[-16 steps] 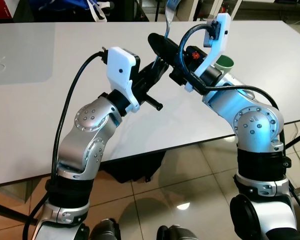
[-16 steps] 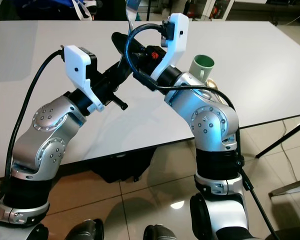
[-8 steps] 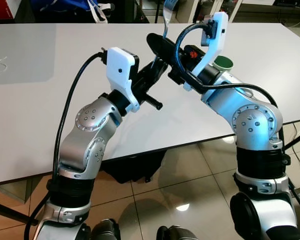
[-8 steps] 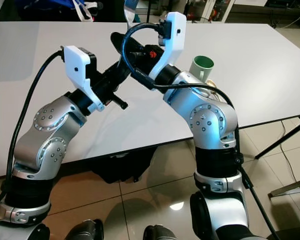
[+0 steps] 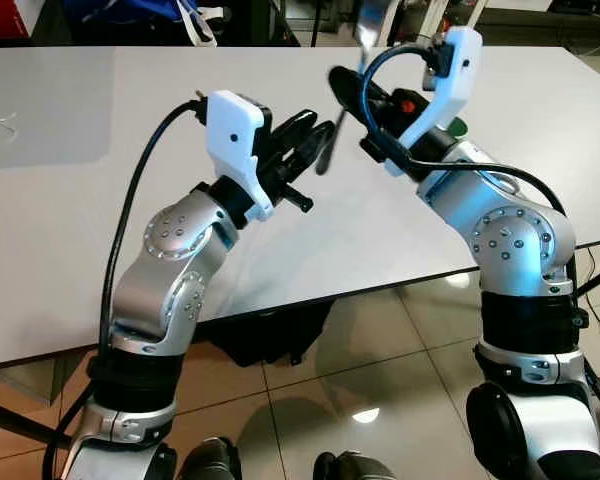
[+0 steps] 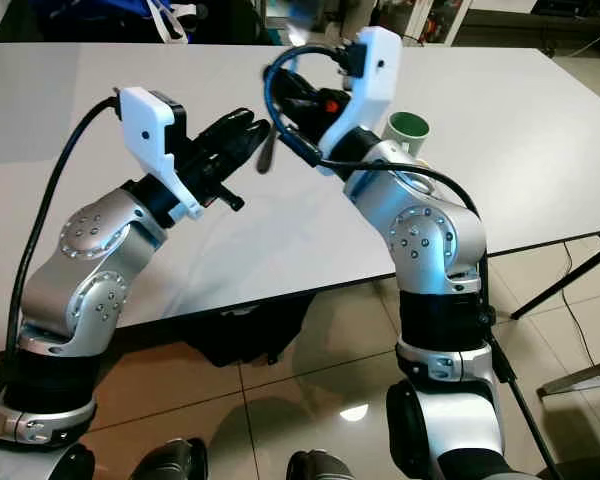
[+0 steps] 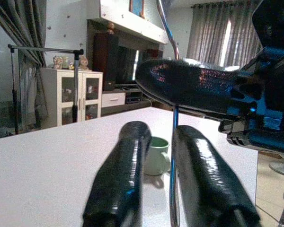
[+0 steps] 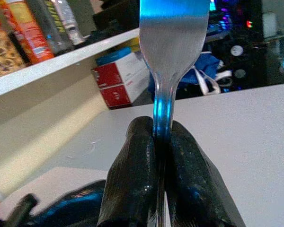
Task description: Setting the table
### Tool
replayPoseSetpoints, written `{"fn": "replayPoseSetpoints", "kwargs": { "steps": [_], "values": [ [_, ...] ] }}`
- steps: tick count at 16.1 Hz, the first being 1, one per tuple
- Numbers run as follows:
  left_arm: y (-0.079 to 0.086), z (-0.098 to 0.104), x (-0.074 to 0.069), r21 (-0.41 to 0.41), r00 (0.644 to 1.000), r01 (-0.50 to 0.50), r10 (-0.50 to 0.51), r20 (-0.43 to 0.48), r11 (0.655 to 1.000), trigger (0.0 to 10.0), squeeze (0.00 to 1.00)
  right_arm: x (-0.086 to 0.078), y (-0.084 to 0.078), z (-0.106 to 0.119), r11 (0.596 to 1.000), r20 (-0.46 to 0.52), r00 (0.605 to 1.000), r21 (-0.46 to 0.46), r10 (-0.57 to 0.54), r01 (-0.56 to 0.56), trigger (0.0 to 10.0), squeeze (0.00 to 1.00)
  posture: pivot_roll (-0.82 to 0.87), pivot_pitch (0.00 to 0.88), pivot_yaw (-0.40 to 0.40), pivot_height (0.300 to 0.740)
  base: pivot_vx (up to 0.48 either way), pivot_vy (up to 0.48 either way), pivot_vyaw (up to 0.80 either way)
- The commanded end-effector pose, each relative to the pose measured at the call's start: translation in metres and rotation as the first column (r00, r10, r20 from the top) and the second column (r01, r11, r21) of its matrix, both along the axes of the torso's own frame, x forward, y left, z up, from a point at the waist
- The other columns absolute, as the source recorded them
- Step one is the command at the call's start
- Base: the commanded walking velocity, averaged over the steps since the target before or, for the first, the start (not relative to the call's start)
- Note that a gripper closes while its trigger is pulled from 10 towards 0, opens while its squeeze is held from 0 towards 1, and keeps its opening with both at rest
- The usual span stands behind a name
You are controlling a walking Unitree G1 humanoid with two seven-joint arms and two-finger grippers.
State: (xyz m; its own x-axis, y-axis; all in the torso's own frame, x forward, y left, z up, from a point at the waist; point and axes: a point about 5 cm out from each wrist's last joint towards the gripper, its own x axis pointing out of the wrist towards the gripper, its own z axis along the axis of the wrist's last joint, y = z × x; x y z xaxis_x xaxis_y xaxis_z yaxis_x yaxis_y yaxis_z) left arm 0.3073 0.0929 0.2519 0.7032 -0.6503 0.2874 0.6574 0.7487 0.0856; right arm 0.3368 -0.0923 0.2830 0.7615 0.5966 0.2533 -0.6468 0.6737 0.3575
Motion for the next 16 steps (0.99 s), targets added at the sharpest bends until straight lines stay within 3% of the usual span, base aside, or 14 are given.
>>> {"fn": "replayPoseSetpoints", "kwargs": {
  "steps": [1, 3, 4, 5, 7, 8, 9, 10, 11, 12, 14, 16],
  "values": [
    [-0.002, 0.002, -0.004, 0.007, 1.0, 0.011, -0.011, 0.007, 1.0, 10.0, 1.0, 0.005, -0.012, 0.01, 0.997, 0.04, 0.997, 0.006, -0.071, 0.071, 0.0, 0.0, -0.06, 0.087, -0.099, 0.74, 0.0, 0.0, 0.0],
    [0.011, -0.006, -0.003, 0.054, 0.999, -0.054, 0.054, -0.008, 0.997, 10.0, 1.0, 0.02, -0.037, 0.01, 0.97, 0.046, 0.97, -0.042, -0.239, 0.241, 0.0, 0.0, -0.06, 0.088, -0.089, 0.74, 0.0, 0.0, 0.0],
    [0.015, -0.009, -0.003, 0.056, 0.997, -0.069, 0.07, -0.018, 0.996, 10.0, 0.93, 0.024, -0.043, 0.009, 0.958, 0.045, 0.96, -0.06, -0.277, 0.28, 0.0, 0.0, -0.06, 0.088, -0.086, 0.74, 0.0, 0.0, 0.0],
    [0.026, -0.013, -0.004, 0.064, 0.994, -0.102, 0.104, -0.034, 0.993, 10.0, 0.0, 0.03, -0.054, 0.007, 0.943, 0.024, 0.947, -0.084, -0.322, 0.323, 0.0, 0.0, -0.05, 0.091, -0.082, 0.74, 0.0, 0.0, 0.0],
    [0.045, -0.021, -0.006, 0.142, 0.982, -0.179, 0.186, -0.043, 0.974, 10.0, 0.0, 0.042, -0.065, -0.02, 0.876, -0.038, 0.924, -0.335, -0.381, 0.347, 0.0, 0.0, -0.04, 0.094, -0.079, 0.74, 0.0, 0.0, 0.0],
    [0.052, -0.027, -0.008, 0.211, 0.973, -0.212, 0.225, -0.041, 0.954, 10.0, 0.0, 0.048, -0.073, -0.041, 0.813, -0.086, 0.898, -0.47, -0.431, 0.344, 0.0, 0.0, -0.04, 0.095, -0.076, 0.74, 0.0, 0.0, 0.0],
    [0.052, -0.033, -0.011, 0.253, 0.971, -0.218, 0.235, -0.042, 0.943, 10.0, 0.0, 0.052, -0.076, -0.059, 0.796, -0.151, 0.882, -0.517, -0.447, 0.315, 0.0, 0.0, -0.03, 0.099, -0.07, 0.74, 0.0, 0.0, 0.0],
    [0.051, -0.037, -0.016, 0.272, 0.974, -0.202, 0.223, -0.048, 0.941, 10.0, 0.0, 0.055, -0.077, -0.071, 0.776, -0.179, 0.865, -0.551, -0.469, 0.307, 1.0, 0.0, -0.02, 0.103, -0.064, 0.74, 0.0, 0.0, 0.0],
    [0.047, -0.041, -0.022, 0.296, 0.977, -0.19, 0.211, -0.043, 0.936, 10.0, 0.0, 0.058, -0.075, -0.084, 0.746, -0.199, 0.862, -0.612, -0.467, 0.263, 10.0, 0.0, -0.02, 0.109, -0.058, 0.74, 0.0, 0.0, 0.0],
    [0.043, -0.045, -0.026, 0.303, 0.977, -0.168, 0.2, -0.076, 0.938, 10.0, 0.0, 0.059, -0.072, -0.093, 0.735, -0.227, 0.853, -0.635, -0.471, 0.237, 10.0, 0.0, -0.02, 0.112, -0.056, 0.74, 0.0, 0.0, 0.0],
    [0.037, -0.049, -0.034, 0.291, 0.973, -0.168, 0.206, -0.102, 0.942, 10.0, 0.0, 0.061, -0.062, -0.109, 0.752, -0.309, 0.839, -0.637, -0.449, 0.168, 10.0, 0.0, -0.01, 0.129, -0.046, 0.74, 0.0, 0.0, 0.0],
    [0.038, -0.053, -0.036, 0.308, 0.96, -0.234, 0.269, -0.077, 0.922, 10.0, 0.0, 0.064, -0.053, -0.114, 0.778, -0.332, 0.844, -0.61, -0.421, 0.148, 10.0, 0.0, 0.0, 0.136, -0.041, 0.74, 0.0, 0.0, 0.0]
  ]
}}
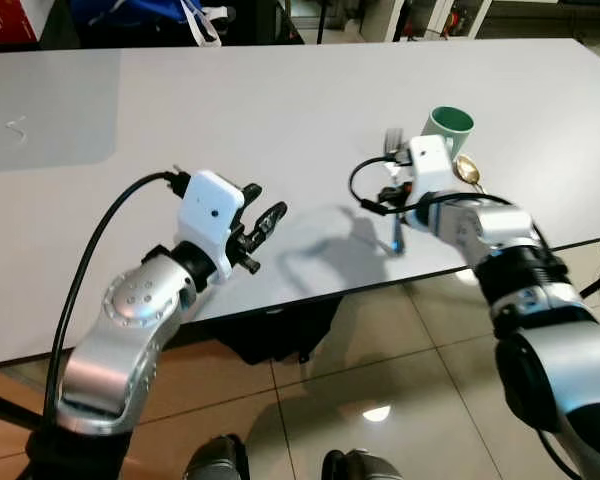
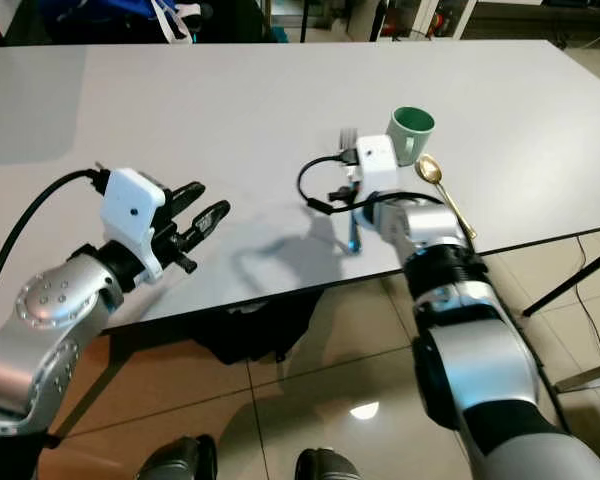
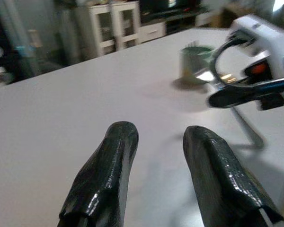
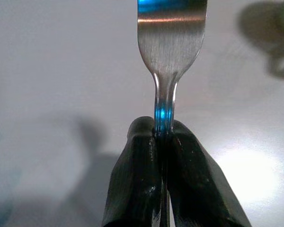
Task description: Setting the table
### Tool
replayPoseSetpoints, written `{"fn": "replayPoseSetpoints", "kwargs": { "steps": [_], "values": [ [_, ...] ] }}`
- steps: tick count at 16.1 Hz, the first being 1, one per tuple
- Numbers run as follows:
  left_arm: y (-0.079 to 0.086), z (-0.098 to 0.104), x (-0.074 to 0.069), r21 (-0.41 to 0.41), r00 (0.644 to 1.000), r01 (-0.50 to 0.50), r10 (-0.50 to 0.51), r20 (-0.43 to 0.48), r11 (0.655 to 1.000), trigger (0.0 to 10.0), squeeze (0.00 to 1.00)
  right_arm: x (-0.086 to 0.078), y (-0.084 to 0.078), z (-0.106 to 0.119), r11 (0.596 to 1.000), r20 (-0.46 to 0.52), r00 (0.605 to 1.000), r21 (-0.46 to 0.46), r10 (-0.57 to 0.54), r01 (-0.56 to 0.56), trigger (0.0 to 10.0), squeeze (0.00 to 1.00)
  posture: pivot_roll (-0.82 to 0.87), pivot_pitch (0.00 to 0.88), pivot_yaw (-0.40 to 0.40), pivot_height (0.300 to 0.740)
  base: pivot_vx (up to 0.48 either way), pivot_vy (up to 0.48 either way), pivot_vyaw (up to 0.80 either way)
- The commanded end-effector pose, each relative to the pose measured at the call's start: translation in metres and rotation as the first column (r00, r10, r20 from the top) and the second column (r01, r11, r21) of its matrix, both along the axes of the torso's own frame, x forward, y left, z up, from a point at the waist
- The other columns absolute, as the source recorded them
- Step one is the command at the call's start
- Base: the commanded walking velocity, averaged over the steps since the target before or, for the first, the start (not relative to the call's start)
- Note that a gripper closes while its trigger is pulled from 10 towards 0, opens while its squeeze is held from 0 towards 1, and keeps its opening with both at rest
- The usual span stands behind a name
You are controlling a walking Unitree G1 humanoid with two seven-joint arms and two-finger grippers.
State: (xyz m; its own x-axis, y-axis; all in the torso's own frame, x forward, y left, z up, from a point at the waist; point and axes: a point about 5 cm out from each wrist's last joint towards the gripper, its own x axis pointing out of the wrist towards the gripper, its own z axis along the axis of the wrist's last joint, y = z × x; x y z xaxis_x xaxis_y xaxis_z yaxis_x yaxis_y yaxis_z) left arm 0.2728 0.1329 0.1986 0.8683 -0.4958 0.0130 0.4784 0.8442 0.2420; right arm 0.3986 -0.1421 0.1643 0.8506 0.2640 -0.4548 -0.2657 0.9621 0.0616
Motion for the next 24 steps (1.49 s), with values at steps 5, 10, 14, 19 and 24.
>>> {"fn": "replayPoseSetpoints", "kwargs": {
  "steps": [5, 10, 14, 19, 24],
  "values": [
    [-0.001, -0.008, -0.016, 0.056, 0.999, 0.001, 0.001, -0.038, 0.998, 10.0, 0.0, 0.005, 0.02, 0.001, 0.999, 0.001, 0.999, 0.006, 0.042, -0.042, 10.0, 0.0, 0.01, 0.164, -0.054, 0.74, 0.0, 0.0, 0.0],
    [0.0, -0.024, -0.036, 0.1, 0.981, 0.103, -0.085, -0.177, 0.99, 10.0, 0.0, 0.0, 0.045, -0.009, 0.993, -0.084, 0.99, -0.022, 0.116, -0.118, 10.0, 0.0, 0.03, 0.189, -0.067, 0.74, 0.0, 0.0, 0.0],
    [-0.004, -0.034, -0.049, 0.127, 0.955, 0.196, -0.16, -0.249, 0.972, 10.0, 0.0, -0.003, 0.056, -0.013, 0.992, -0.114, 0.986, 0.033, 0.121, -0.118, 10.0, 0.0, 0.04, 0.187, -0.063, 0.74, 0.0, 0.0, 0.0],
    [-0.002, -0.029, -0.045, 0.139, 0.964, 0.163, -0.128, -0.232, 0.977, 10.0, 0.0, -0.001, 0.066, -0.008, 0.993, -0.052, 0.994, 0.076, 0.094, -0.09, 10.0, 0.0, 0.05, 0.183, -0.072, 0.74, 0.0, 0.0, 0.0],
    [0.0, -0.027, -0.041, 0.133, 0.973, 0.112, -0.081, -0.217, 0.985, 10.0, 0.0, -0.001, 0.069, -0.012, 0.992, 0.01, 0.997, 0.097, 0.075, -0.076, 10.0, 0.0, 0.05, 0.186, -0.069, 0.74, 0.0, 0.0, 0.0]
  ]
}}
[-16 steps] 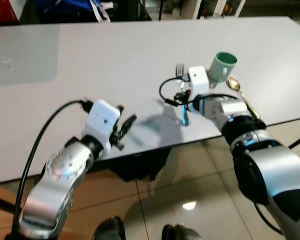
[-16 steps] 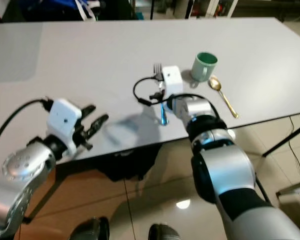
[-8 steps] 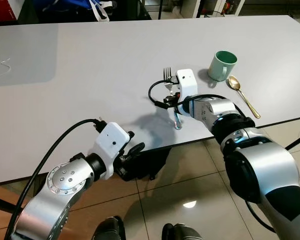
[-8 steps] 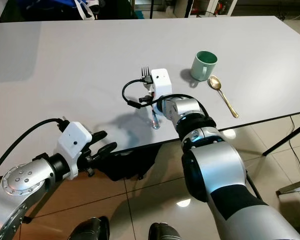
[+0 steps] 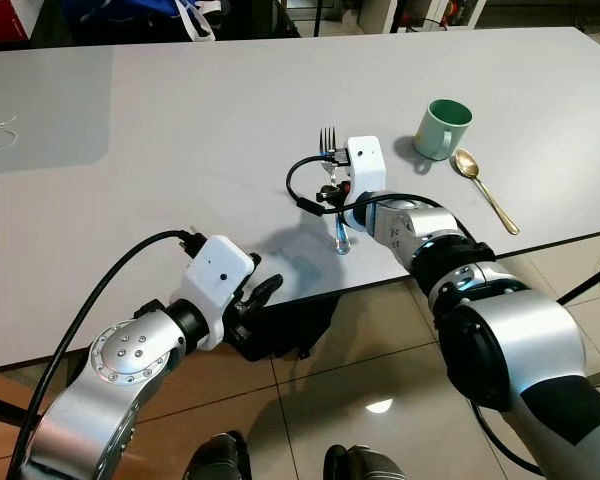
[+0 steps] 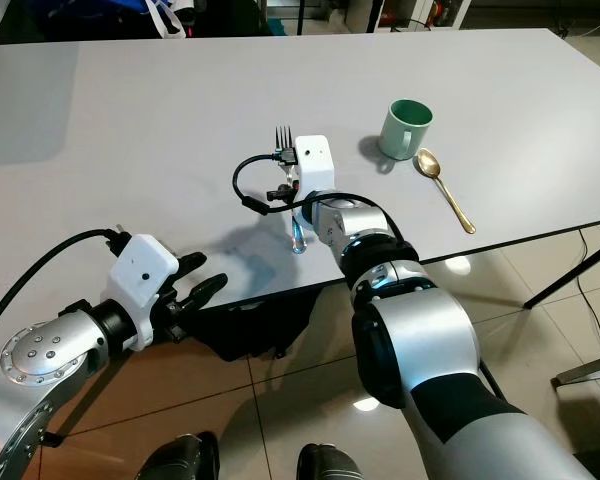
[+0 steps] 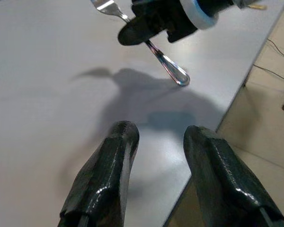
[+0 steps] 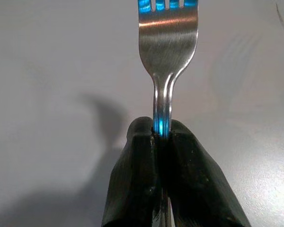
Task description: Setting the table
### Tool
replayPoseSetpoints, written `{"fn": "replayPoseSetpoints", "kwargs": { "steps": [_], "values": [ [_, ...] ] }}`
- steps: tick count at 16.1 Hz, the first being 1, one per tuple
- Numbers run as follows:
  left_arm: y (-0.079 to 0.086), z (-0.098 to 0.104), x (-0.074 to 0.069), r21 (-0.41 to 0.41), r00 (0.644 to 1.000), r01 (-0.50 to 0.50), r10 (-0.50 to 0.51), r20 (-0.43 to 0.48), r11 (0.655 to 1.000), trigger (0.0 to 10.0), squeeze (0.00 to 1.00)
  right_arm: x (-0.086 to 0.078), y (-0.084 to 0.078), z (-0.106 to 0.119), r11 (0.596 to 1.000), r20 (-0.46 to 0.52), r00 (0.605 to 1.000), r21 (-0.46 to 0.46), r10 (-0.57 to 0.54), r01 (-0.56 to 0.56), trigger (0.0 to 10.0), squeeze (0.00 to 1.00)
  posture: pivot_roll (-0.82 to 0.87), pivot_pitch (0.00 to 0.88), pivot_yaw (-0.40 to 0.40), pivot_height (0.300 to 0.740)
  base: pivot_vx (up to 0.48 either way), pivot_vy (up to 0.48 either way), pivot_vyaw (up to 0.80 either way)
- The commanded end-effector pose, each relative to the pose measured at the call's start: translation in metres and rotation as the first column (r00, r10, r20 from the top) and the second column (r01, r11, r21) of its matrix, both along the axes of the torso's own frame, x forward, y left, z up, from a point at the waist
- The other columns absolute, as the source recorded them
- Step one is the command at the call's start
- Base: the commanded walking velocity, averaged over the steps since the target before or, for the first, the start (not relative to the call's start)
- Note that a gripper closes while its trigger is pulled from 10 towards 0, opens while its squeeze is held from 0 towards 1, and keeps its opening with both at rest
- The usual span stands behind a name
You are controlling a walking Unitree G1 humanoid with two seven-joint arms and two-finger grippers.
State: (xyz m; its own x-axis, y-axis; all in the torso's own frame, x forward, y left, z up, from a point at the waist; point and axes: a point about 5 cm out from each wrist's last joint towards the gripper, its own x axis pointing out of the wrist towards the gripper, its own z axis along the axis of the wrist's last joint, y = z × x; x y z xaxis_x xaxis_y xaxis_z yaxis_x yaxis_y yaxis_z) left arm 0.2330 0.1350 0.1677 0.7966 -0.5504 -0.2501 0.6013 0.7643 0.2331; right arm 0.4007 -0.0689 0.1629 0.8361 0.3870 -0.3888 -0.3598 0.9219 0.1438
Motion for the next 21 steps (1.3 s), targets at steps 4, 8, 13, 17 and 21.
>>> {"fn": "replayPoseSetpoints", "kwargs": {
  "steps": [4, 8, 13, 17, 21],
  "values": [
    [-0.001, 0.02, 0.014, -0.081, 0.982, -0.123, 0.133, 0.133, 0.989, 10.0, 0.0, 0.011, -0.013, 0.037, 0.996, 0.176, 0.984, 0.089, 0.013, -0.029, 10.0, 0.0, 0.05, 0.171, -0.079, 0.74, 0.0, 0.0, 0.0],
    [0.0, 0.022, 0.024, -0.109, 0.954, -0.214, 0.232, 0.192, 0.971, 10.0, 0.0, -0.014, -0.046, 0.075, 0.996, 0.527, 0.849, 0.093, -0.048, -0.001, 10.0, 0.0, -0.01, 0.139, -0.035, 0.74, 0.0, 0.0, 0.0],
    [0.009, 0.028, 0.051, -0.103, 0.918, -0.292, 0.309, 0.247, 0.951, 10.0, 0.0, -0.096, -0.068, 0.024, 0.987, 0.435, 0.894, 0.155, -0.108, 0.044, 10.0, 0.0, -0.04, 0.114, 0.034, 0.74, 0.0, 0.349, 0.0],
    [0.002, 0.03, 0.051, -0.13, 0.911, -0.296, 0.321, 0.259, 0.946, 10.0, 0.0, -0.105, -0.065, 0.024, 0.979, 0.379, 0.911, 0.177, -0.165, 0.104, 10.0, 0.0, -0.04, 0.094, 0.007, 0.74, 0.0, 0.48, -0.11],
    [-0.004, 0.025, 0.042, -0.169, 0.908, -0.29, 0.326, 0.261, 0.942, 10.0, 0.0, -0.106, -0.073, 0.025, 0.978, 0.376, 0.905, 0.135, -0.201, 0.161, 10.0, 0.0, -0.04, 0.09, -0.013, 0.74, 0.0, 0.36, -0.38]
  ]
}}
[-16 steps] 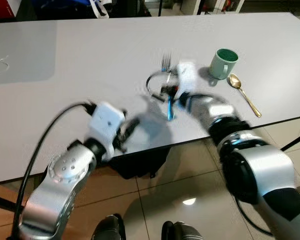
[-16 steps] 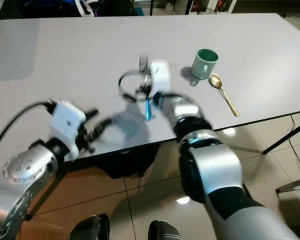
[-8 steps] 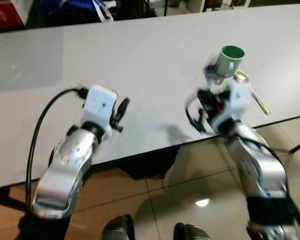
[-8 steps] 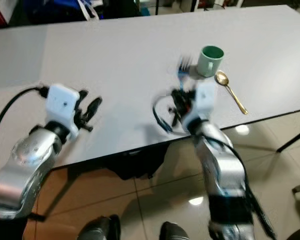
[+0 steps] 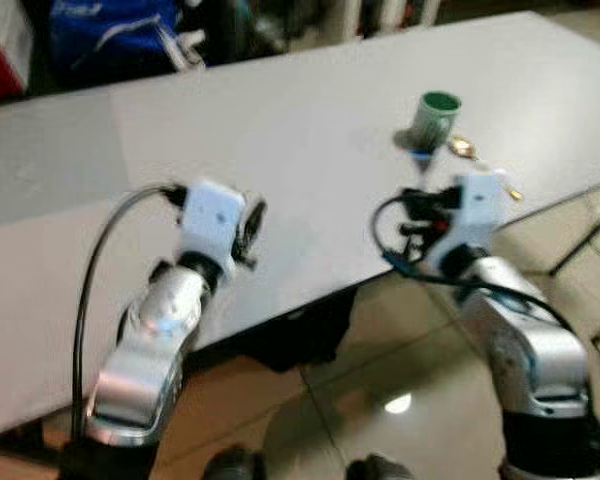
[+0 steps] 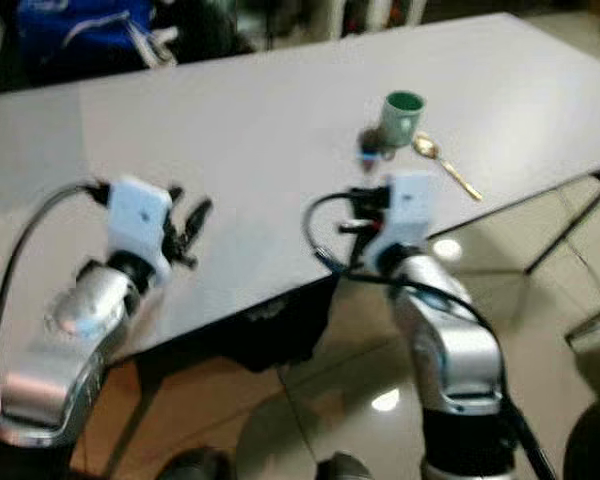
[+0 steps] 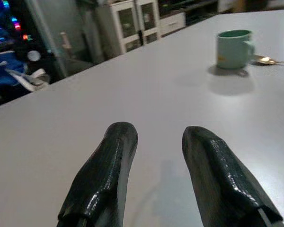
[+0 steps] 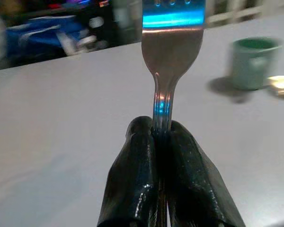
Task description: Setting the table
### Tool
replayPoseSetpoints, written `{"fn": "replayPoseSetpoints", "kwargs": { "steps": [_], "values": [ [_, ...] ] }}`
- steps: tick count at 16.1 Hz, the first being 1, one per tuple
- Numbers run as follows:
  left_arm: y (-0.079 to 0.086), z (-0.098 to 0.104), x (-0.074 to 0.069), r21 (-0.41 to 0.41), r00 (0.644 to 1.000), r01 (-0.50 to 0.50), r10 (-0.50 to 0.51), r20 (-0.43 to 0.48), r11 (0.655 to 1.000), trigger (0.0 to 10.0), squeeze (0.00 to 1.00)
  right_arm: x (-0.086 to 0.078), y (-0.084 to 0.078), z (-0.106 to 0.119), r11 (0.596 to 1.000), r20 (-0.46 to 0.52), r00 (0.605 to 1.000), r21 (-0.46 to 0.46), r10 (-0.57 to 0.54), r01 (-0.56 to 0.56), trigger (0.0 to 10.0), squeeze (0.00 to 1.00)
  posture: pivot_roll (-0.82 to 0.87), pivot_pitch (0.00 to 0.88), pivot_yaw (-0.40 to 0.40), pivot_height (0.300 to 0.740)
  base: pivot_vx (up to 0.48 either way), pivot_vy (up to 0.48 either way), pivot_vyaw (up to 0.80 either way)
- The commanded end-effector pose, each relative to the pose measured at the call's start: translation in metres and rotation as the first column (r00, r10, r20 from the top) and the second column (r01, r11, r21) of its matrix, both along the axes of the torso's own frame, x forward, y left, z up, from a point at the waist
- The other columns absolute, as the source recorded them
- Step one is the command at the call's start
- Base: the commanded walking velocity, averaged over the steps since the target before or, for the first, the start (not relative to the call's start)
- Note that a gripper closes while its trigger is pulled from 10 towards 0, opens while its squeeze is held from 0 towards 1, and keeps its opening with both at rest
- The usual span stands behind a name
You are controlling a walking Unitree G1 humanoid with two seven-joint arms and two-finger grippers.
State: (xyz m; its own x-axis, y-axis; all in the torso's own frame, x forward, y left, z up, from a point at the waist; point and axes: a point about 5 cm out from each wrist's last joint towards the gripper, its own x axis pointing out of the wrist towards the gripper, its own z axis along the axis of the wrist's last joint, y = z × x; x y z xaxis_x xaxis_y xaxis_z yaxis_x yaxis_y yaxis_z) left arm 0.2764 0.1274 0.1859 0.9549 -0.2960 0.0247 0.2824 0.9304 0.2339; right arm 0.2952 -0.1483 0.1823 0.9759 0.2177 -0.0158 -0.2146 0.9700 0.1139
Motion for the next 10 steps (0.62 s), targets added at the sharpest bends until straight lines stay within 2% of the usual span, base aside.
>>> {"fn": "replayPoseSetpoints", "kwargs": {
  "steps": [1, 2, 3, 4, 6, 8, 10],
  "values": [
    [0.003, 0.007, -0.002, -0.002, 0.999, -0.014, 0.014, 0.042, 1.0, 10.0, 0.0, -0.001, 0.004, 0.005, 1.0, 0.026, 1.0, -0.011, -0.001, 0.002, 10.0, 0.0, -0.04, 0.091, -0.017, 0.74, 0.0, 0.0, 0.0],
    [0.004, 0.005, -0.002, -0.016, 0.999, -0.034, 0.035, 0.026, 0.999, 10.0, 0.0, -0.001, -0.002, 0.002, 0.995, 0.026, 0.998, -0.08, -0.063, 0.065, 10.0, 0.0, -0.04, 0.091, -0.022, 0.74, 0.0, 0.0, 0.0],
    [0.005, 0.003, -0.002, -0.005, 0.999, -0.049, 0.049, 0.023, 0.999, 10.0, 0.0, -0.002, -0.004, 0.0, 0.991, 0.025, 0.997, -0.106, -0.075, 0.078, 10.0, 0.0, -0.04, 0.089, -0.023, 0.74, 0.0, 0.0, 0.0],
    [0.006, 0.002, -0.002, -0.027, 0.997, -0.064, 0.065, 0.034, 0.998, 10.0, 0.0, -0.007, -0.005, -0.006, 0.992, -0.002, 0.999, -0.119, -0.036, 0.036, 10.0, 0.0, -0.04, 0.085, -0.028, 0.74, 0.0, 0.0, 0.0],
    [0.005, 0.004, -0.003, -0.027, 0.997, -0.056, 0.057, 0.042, 0.998, 10.0, 0.0, -0.009, -0.006, -0.006, 0.996, -0.015, 1.0, -0.084, 0.011, -0.012, 10.0, 0.0, -0.05, 0.081, -0.027, 0.74, 0.308, 0.0, 0.0],
    [0.003, 0.003, -0.002, -0.027, 0.998, -0.043, 0.044, 0.041, 0.999, 10.0, 0.0, -0.008, -0.006, -0.005, 0.995, -0.01, 1.0, -0.097, 0.007, -0.008, 10.0, 0.0, -0.05, 0.079, -0.025, 0.74, 0.368, 0.0, 0.0],
    [-0.002, 0.003, -0.003, -0.011, 0.999, -0.008, 0.008, 0.042, 1.0, 10.0, 0.0, -0.007, -0.009, -0.005, 0.995, -0.008, 1.0, -0.094, -0.017, 0.016, 10.0, 0.0, -0.05, 0.079, -0.022, 0.74, 0.369, 0.0, 0.8]
  ]
}}
